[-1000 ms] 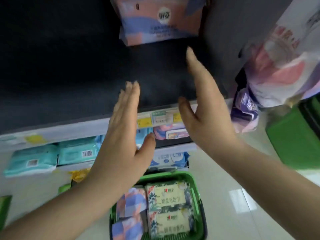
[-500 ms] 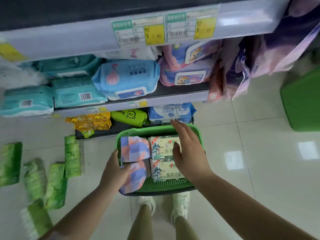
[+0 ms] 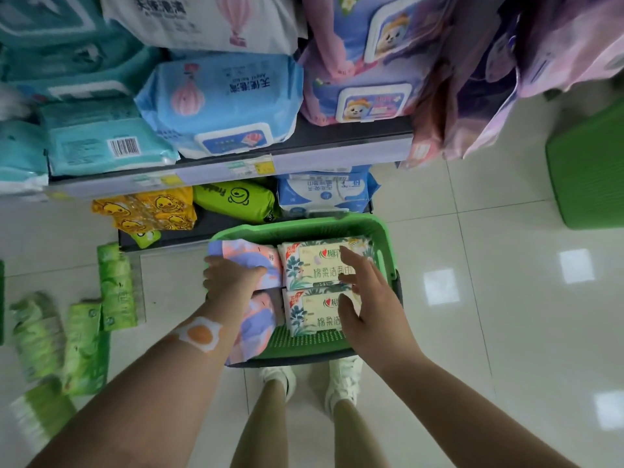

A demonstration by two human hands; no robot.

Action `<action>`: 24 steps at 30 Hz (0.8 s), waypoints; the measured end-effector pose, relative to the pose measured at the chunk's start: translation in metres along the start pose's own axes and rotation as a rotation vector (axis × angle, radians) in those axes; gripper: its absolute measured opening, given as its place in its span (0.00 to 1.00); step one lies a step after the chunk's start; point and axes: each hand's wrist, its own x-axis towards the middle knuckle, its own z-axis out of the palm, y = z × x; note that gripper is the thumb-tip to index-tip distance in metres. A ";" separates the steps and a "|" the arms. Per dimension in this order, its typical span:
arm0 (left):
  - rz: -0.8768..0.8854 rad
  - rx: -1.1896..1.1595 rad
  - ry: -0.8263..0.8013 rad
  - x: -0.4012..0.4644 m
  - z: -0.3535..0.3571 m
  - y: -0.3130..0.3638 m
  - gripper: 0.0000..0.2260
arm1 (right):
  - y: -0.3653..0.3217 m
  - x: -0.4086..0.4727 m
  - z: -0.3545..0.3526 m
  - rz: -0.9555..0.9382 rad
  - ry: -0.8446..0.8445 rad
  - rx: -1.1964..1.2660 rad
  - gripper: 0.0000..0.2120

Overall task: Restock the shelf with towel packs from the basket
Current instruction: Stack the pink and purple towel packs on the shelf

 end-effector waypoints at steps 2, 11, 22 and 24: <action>-0.064 -0.037 0.041 0.005 0.002 -0.003 0.51 | 0.001 -0.001 0.003 0.014 -0.010 0.011 0.27; -0.037 -0.186 0.161 0.005 -0.031 -0.033 0.35 | -0.003 -0.005 0.015 0.044 0.000 0.057 0.26; 0.322 -0.754 -0.122 -0.093 -0.140 -0.036 0.13 | -0.038 0.008 -0.006 0.074 0.077 0.122 0.24; 0.369 -0.797 -0.208 -0.116 -0.150 -0.029 0.13 | -0.047 0.011 -0.015 0.043 0.130 0.074 0.24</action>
